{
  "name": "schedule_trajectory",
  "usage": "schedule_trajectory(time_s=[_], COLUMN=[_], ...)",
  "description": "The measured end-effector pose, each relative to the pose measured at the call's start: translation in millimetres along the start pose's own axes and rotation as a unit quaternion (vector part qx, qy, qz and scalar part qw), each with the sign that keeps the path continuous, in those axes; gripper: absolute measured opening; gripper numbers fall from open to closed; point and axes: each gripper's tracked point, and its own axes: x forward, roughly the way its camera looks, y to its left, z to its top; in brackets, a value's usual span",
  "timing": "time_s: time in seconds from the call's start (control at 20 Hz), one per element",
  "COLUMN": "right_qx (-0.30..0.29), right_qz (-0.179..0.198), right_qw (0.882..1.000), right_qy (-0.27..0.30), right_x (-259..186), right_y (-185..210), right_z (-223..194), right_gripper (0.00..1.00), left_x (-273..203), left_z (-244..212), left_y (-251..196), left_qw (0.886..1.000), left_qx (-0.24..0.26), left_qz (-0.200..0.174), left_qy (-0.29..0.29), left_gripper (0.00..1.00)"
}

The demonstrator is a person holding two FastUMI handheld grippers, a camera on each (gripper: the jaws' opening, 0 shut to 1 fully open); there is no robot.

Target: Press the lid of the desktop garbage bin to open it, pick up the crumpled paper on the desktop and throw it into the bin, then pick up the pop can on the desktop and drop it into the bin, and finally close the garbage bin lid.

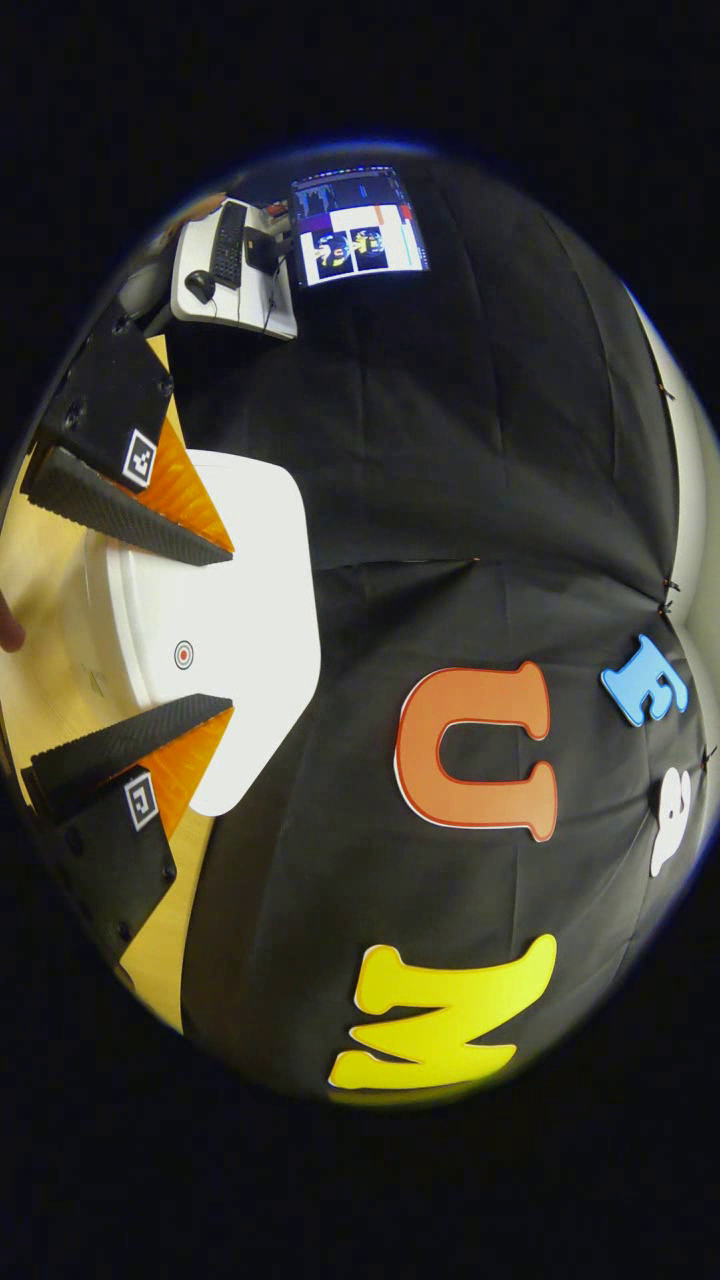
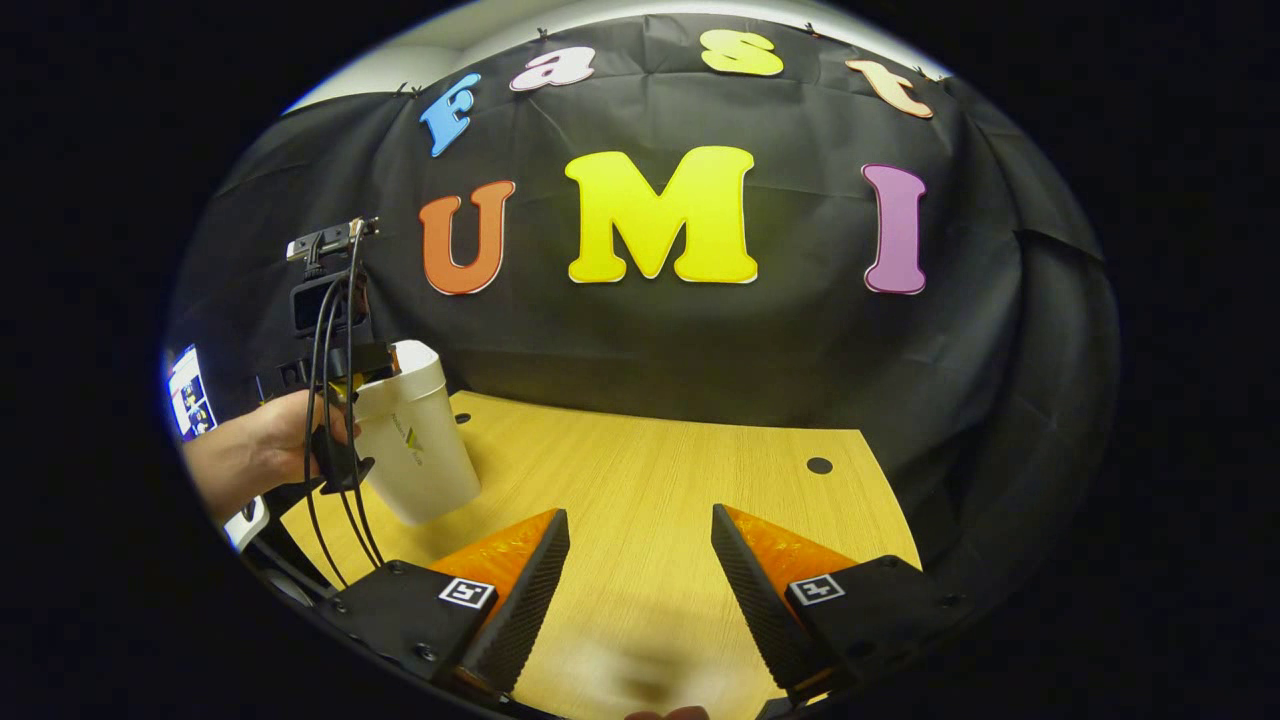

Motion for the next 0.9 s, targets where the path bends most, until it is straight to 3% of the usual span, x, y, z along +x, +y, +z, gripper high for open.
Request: schedule_trajectory(time_s=[0.3, 0.5, 0.75, 0.9], right_qx=[0.011, 0.01, 0.006, 0.0], right_qz=[-0.005, -0.013, -0.037, -0.061], right_qw=[0.999, 0.998, 0.993, 0.988], right_qy=[-0.033, -0.059, -0.11, -0.144], right_x=[-2.0, -6.6, -19.0, -30.2], right_y=[14.0, 24.8, 34.1, 37.0], right_z=[18.0, 34.2, 66.8, 88.5], right_gripper=[0.9, 0.91, 0.91, 0.91], left_x=[-4.0, -23.2, -60.9, -98.1], left_z=[8.0, 47.0, 86.8, 107.7], left_y=[-3.8, -4.4, -15.6, -22.5], left_qw=[0.999, 0.994, 0.981, 0.968], left_qx=[-0.01, 0.006, 0.021, 0.018], left_qz=[-0.053, -0.093, -0.168, -0.224], left_qy=[-0.002, -0.048, -0.093, -0.114], left_gripper=[0.87, 0.89, 0.91, 0.95])
